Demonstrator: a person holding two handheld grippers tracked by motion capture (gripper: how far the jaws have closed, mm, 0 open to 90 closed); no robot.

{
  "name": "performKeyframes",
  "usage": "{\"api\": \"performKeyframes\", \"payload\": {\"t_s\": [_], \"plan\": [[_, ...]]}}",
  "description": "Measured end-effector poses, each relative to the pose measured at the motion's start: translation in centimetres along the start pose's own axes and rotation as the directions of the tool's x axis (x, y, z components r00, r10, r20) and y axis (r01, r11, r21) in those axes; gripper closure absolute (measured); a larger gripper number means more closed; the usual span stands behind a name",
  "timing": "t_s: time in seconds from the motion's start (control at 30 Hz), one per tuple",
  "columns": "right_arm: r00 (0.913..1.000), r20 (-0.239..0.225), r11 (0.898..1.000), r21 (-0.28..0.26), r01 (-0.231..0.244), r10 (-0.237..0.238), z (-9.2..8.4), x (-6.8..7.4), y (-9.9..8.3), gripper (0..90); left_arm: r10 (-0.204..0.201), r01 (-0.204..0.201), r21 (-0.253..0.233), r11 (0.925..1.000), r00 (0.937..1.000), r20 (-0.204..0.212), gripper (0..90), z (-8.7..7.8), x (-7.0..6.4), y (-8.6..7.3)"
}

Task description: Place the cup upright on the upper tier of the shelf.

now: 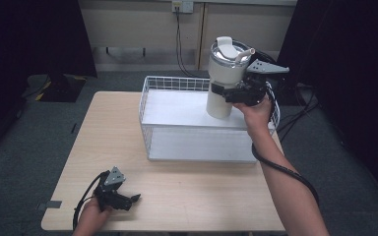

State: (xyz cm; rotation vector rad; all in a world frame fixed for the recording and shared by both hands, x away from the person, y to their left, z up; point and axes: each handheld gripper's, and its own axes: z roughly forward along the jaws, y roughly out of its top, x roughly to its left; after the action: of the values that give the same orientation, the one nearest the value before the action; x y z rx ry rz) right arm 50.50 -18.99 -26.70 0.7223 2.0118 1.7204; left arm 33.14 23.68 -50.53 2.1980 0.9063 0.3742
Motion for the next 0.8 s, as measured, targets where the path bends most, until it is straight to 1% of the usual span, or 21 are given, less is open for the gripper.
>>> {"api": "performKeyframes", "payload": {"t_s": [0.1, 0.27, 0.37, 0.7, 0.77, 0.8], "plan": [[1.0000, 0.001, 1.000, 0.002, 0.001, -0.001, -0.02, 0.00, 0.00, 9.4, 0.000, 0.000, 0.000, 1.0000, 1.0000, 0.000, 0.0, 0.00, 0.00, 0.00], [1.0000, 0.008, 1.000, 0.020, 0.002, -0.002, -0.05, 0.06, 0.19, 9.2, 0.000, 0.000, 0.000, 1.0000, 1.0000, 0.000, 0.0, 0.00, 0.00, 0.00], [0.9999, 0.016, 1.000, 0.016, 0.005, -0.005, -0.08, 0.15, 0.11, 9.1, 0.000, 0.000, 0.000, 1.0000, 1.0000, 0.000, 0.0, 0.00, 0.00, 0.00], [0.9997, 0.024, 1.000, 0.008, 0.008, -0.008, -0.17, 0.22, -0.19, 9.1, 0.000, 0.000, 0.000, 1.0000, 1.0000, 0.000, 0.0, 0.00, -0.01, 0.00], [0.9990, 0.035, 1.000, 0.015, 0.028, -0.028, -0.14, 0.35, -0.27, 8.6, -0.001, 0.001, 0.000, 1.0000, 1.0000, -0.001, 0.0, 0.00, -0.01, 0.00], [0.9989, 0.037, 0.999, 0.017, 0.028, -0.029, -0.14, 0.41, -0.30, 8.4, 0.000, 0.000, 0.000, 1.0000, 1.0000, -0.001, 0.0, 0.00, -0.01, 0.00]]}}
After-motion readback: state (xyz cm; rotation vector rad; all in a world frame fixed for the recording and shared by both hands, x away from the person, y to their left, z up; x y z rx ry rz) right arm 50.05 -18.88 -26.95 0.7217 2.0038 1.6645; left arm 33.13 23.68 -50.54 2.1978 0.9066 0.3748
